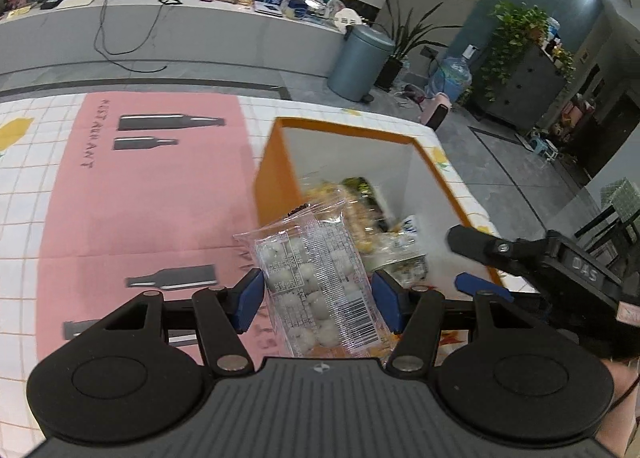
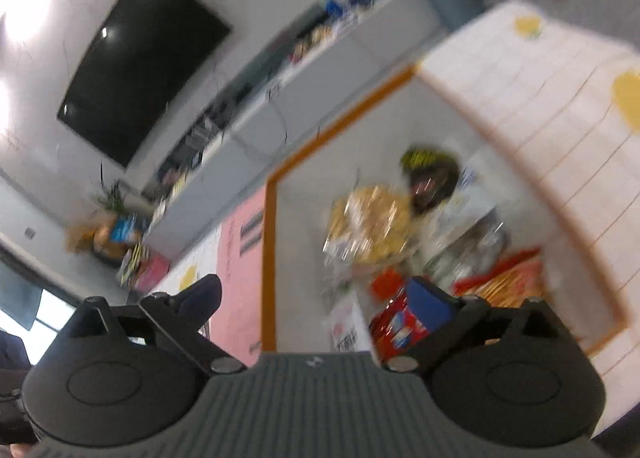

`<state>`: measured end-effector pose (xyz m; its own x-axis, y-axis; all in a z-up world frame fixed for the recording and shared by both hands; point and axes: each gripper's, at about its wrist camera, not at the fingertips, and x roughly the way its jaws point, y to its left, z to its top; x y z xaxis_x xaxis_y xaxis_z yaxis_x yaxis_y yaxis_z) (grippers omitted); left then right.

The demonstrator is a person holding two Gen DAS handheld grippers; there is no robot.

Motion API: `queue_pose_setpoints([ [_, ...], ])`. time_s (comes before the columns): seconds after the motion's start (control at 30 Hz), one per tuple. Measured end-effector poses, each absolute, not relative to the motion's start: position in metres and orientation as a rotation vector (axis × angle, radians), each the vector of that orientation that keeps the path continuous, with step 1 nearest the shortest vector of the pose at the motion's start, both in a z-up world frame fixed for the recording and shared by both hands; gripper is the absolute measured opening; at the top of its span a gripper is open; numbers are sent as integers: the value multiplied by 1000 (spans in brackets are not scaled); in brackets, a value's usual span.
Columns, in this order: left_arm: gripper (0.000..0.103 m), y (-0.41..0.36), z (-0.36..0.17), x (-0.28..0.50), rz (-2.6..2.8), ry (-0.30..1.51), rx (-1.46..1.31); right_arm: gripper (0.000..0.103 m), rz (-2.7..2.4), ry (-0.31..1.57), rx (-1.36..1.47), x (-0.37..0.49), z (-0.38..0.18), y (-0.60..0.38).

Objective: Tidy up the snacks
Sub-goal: 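Lower both packs into the box and open both tools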

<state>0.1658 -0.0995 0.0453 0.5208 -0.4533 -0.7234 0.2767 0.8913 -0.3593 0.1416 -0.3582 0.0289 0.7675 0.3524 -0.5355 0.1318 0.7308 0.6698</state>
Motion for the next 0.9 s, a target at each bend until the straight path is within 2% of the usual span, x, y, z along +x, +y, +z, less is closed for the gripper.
queue_pose_setpoints([
  [0.23,67,-155,52,180,-485,924,-167,97,66,538,809,104,51,-404],
  [0.5,67,-222,23,201,-510,995,-98,97,30,531,854,100,46,-419],
  [0.7,67,-239,0,198,-504,1026,-67,96,-16,541,830,100,46,-422],
  [0.8,70,-241,-2,191,-430,1027,-2,96,-41,543,839,98,43,-425],
  [0.87,84,-247,1,184,-405,1012,80,96,-56,545,835,98,43,-425],
  [0.9,85,-247,3,180,-410,1003,111,96,-74,550,826,98,43,-424],
])
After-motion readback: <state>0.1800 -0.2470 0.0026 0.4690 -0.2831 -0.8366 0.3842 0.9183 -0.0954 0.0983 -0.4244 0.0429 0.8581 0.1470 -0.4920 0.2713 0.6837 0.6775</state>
